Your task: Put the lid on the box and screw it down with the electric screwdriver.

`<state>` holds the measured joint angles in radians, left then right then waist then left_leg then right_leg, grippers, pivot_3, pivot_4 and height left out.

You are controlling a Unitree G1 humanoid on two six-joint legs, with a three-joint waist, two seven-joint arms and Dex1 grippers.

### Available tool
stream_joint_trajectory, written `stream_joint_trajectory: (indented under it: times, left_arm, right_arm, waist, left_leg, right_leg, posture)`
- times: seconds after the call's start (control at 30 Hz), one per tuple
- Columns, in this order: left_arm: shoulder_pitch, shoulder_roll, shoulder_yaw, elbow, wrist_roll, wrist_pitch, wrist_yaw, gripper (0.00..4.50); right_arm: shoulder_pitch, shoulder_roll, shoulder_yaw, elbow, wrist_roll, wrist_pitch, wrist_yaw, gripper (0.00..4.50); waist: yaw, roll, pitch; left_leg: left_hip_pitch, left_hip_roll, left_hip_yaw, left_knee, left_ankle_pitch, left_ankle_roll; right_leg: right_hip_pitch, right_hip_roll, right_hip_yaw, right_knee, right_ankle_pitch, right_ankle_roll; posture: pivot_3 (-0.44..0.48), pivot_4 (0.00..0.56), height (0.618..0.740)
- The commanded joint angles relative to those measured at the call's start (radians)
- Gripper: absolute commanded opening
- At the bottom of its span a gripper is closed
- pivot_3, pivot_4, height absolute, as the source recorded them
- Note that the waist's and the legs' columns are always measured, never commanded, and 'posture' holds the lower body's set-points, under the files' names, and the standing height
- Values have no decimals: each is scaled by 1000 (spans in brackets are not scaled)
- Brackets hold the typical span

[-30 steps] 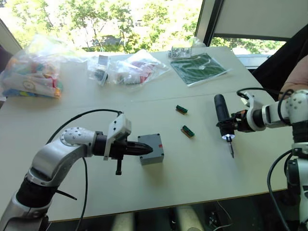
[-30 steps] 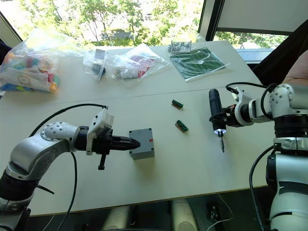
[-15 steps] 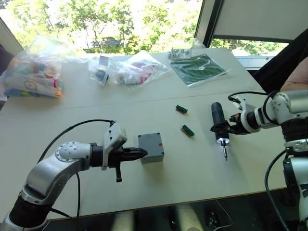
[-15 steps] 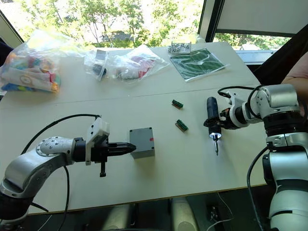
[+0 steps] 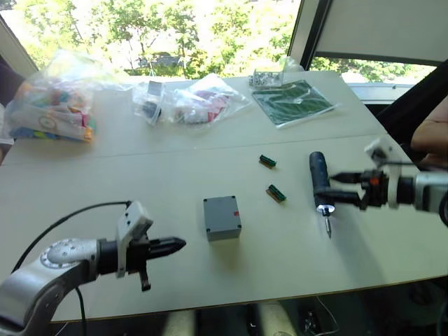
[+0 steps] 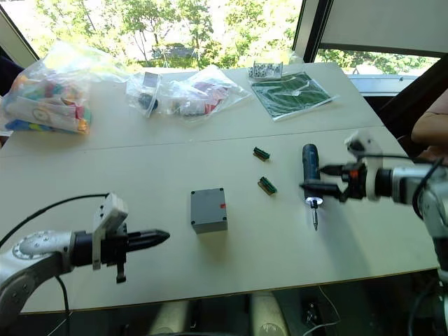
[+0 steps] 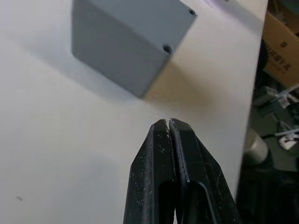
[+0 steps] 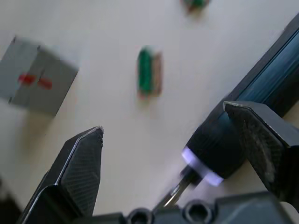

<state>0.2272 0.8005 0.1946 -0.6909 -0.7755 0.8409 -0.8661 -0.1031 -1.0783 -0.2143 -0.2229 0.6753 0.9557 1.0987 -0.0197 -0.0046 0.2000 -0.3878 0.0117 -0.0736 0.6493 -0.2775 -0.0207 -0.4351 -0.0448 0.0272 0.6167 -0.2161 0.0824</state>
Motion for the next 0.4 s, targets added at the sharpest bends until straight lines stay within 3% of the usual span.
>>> stream_joint_trajectory:
  times: [0.03, 0.17, 0.23, 0.3, 0.4]
  left_arm:
    - [61, -7, -38, -49, 4, -14, 15, 0]
    - [134, -6, -47, -48, 4, -28, 7, 0]
    - [172, 1, -21, -55, -4, -34, 3, 0]
    - [196, 6, 11, -47, -13, -42, -5, 0]
    - [215, 1, 57, -45, -36, -42, 5, 0]
  right_arm:
    - [185, -47, -108, -159, 41, -12, 96, 4454]
    - [271, -50, -128, -255, 96, 1, 134, 4454]
    - [253, -39, -108, -287, 121, 8, 122, 4454]
    - [225, -30, -75, -309, 139, 18, 103, 4454]
    - [187, -18, -5, -336, 137, 1, 101, 4454]
  waist:
    - [3, 1, 0]
    - [0, -3, 2]
    - [-4, 2, -1]
    - [-7, 6, -3]
    - [-3, 6, -4]
  left_leg:
    - [1, 0, 1, 1, 0, 0]
    - [6, 3, 3, 5, 0, -1]
    - [8, 5, 1, 7, -3, -5]
    - [5, 9, -8, 4, -3, -5]
    - [6, 11, -5, 3, -3, -5]
  right_leg:
    - [1, -1, 0, 0, 0, -1]
    - [4, 0, 0, -3, -1, 1]
    - [5, 1, -7, -13, -1, 2]
    - [7, 1, -24, -38, -1, 2]
    - [7, -6, -29, -37, 0, 1]
  posture:
    - [0, 150, 740]
    - [0, 150, 740]
    - [0, 150, 740]
    - [0, 150, 740]
    - [0, 150, 740]
